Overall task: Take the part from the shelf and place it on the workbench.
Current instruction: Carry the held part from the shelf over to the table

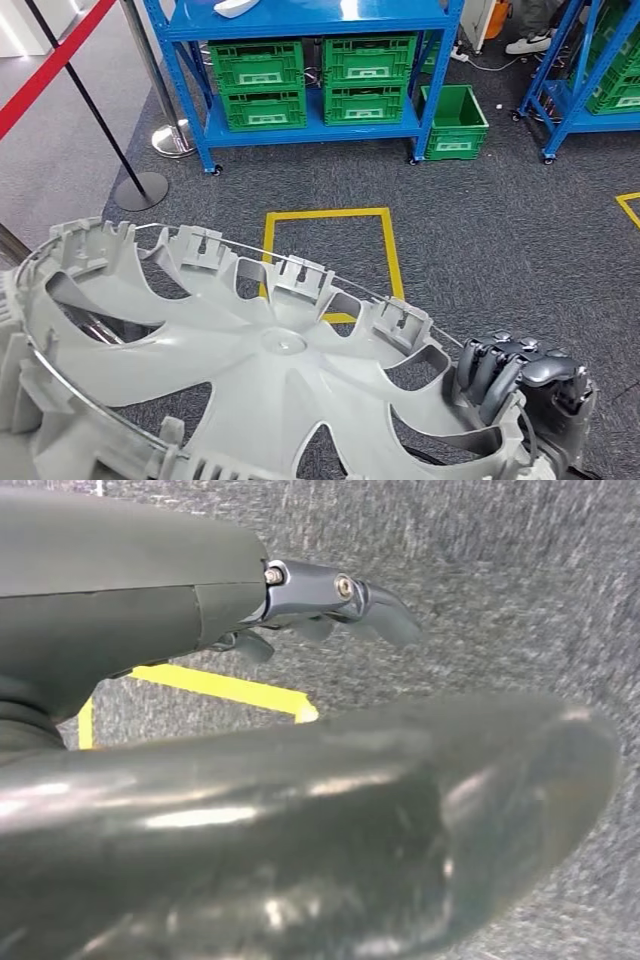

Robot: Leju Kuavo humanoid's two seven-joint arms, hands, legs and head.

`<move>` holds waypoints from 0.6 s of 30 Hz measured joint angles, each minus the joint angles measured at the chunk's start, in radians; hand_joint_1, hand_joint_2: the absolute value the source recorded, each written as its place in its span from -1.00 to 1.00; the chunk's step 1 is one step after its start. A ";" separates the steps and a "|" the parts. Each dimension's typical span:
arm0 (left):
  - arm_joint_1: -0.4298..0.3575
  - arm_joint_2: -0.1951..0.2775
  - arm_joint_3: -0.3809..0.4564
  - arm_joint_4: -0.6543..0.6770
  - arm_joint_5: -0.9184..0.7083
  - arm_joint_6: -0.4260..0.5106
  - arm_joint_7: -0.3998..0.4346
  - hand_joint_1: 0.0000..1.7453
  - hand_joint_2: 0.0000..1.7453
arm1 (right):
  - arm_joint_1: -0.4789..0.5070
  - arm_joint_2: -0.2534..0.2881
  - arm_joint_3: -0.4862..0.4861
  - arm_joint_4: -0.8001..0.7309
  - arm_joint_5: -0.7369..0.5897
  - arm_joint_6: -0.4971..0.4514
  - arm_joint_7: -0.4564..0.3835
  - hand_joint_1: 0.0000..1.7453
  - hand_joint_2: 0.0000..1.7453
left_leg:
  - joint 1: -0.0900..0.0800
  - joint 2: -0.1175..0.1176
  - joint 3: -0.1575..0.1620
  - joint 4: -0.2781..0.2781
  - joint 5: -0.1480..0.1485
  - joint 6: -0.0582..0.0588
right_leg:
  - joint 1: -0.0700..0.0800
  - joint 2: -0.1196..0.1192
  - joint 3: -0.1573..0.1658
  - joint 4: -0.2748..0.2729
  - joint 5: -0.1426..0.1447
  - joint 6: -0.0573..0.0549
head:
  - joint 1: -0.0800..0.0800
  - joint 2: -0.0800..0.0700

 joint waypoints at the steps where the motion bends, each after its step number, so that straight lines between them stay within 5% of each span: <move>1: 0.002 0.000 0.000 0.000 0.000 0.000 0.000 -1.00 -1.00 | 0.000 0.000 0.000 0.000 0.000 0.000 0.000 1.00 1.00 | 0.001 0.000 -0.007 0.006 -0.010 -0.006 | -0.001 -0.001 -0.011 0.002 0.010 -0.010 | 0.000 0.000; 3: 0.005 0.000 0.000 0.000 -0.001 0.001 0.000 -1.00 -1.00 | 0.001 0.000 0.000 0.000 0.002 0.000 0.000 1.00 1.00 | 0.004 0.000 -0.031 0.064 -0.089 -0.018 | -0.004 -0.003 -0.039 0.001 0.037 -0.025 | -0.003 0.000; 5: 0.005 -0.001 0.000 0.000 -0.001 0.002 0.001 -1.00 -1.00 | 0.002 0.001 0.000 0.000 0.003 0.000 0.000 1.00 1.00 | 0.006 0.000 -0.061 0.183 -0.195 -0.027 | -0.004 -0.002 -0.073 0.002 0.066 -0.030 | -0.007 0.000; 6: 0.004 -0.001 0.000 0.000 -0.001 0.002 0.001 -1.00 -1.00 | 0.002 0.001 0.000 0.000 0.004 0.000 0.000 1.00 1.00 | 0.006 0.000 -0.068 0.240 -0.219 -0.030 | -0.004 -0.002 -0.091 0.003 0.080 -0.030 | -0.008 0.000; 8: 0.003 -0.002 0.000 0.000 -0.002 0.002 0.001 -1.00 -1.00 | 0.001 0.001 0.000 0.000 0.005 0.000 0.000 1.00 1.00 | 0.007 0.000 -0.048 0.283 -0.193 -0.030 | -0.004 -0.003 -0.129 0.004 0.109 -0.028 | -0.008 0.000; 9: 0.003 -0.001 0.000 0.000 -0.002 0.002 0.001 -1.00 -1.00 | 0.001 0.001 0.000 0.000 0.006 0.000 0.000 1.00 1.00 | 0.007 0.000 -0.015 0.259 -0.163 -0.028 | -0.004 -0.003 -0.147 0.005 0.123 -0.026 | -0.008 0.000; 11: 0.001 0.000 0.000 0.000 -0.002 0.001 0.001 -1.00 -1.00 | 0.000 0.001 0.000 0.000 0.008 0.000 0.000 1.00 1.00 | 0.007 -0.001 0.094 0.131 -0.140 -0.021 | -0.002 -0.003 -0.172 0.007 0.148 -0.020 | -0.008 0.000; 13: -0.005 0.000 0.000 0.000 -0.002 0.000 0.001 -1.00 -1.00 | -0.002 0.001 -0.001 0.000 0.010 -0.002 0.000 1.00 1.00 | 0.004 -0.002 0.182 0.003 -0.166 -0.009 | 0.000 -0.005 -0.186 0.007 0.172 -0.011 | -0.007 0.000; 16: -0.005 -0.002 -0.001 0.000 -0.003 -0.002 0.002 -1.00 -1.00 | -0.002 0.001 -0.001 0.000 0.016 -0.007 0.000 1.00 1.00 | 0.001 -0.001 0.183 -0.034 -0.158 0.014 | -0.003 -0.006 -0.198 -0.003 0.197 0.006 | -0.007 0.000; 18: -0.002 -0.004 0.000 0.000 -0.003 -0.002 0.004 -1.00 -1.00 | 0.000 0.001 -0.001 0.000 0.018 -0.011 0.000 1.00 1.00 | 0.003 0.002 0.161 -0.035 -0.133 0.028 | -0.005 -0.004 -0.217 0.046 0.133 0.017 | -0.004 0.000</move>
